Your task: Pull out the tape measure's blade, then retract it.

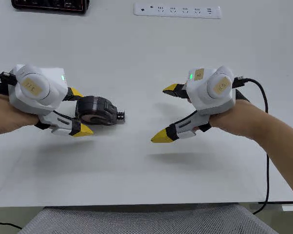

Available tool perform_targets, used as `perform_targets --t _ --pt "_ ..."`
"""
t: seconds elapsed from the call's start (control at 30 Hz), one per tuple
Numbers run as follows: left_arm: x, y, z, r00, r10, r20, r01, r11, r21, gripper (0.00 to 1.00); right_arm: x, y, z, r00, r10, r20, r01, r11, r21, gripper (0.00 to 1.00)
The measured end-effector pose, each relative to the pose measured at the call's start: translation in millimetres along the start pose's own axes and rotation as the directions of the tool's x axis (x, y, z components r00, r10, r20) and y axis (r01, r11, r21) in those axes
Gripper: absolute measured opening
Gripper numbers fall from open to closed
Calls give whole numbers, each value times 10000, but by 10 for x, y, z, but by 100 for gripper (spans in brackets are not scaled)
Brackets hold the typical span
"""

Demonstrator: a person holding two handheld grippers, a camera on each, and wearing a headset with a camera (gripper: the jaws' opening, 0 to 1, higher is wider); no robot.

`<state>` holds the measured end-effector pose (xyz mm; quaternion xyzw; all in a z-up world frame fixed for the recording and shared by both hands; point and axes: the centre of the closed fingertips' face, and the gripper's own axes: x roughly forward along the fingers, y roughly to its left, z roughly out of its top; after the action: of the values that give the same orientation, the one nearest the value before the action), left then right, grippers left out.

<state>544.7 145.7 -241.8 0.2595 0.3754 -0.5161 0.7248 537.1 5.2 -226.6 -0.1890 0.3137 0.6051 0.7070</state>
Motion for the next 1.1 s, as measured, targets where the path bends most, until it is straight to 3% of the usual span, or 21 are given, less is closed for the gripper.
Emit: perform_targets --t 0.33,0.83,1.1 --pt "51 -17 11 9995 -278 -174 280 9996 107 43 66 16 21 9998 177 81 -177 9998 33 84" --pt "96 50 -13 9990 -103 -427 117 9994 322 31 163 23 53 9994 283 175 -283 9996 -2 82" --pt "110 47 -18 9974 -241 -679 277 9982 525 30 211 38 92 9991 314 281 -313 9995 -55 79"
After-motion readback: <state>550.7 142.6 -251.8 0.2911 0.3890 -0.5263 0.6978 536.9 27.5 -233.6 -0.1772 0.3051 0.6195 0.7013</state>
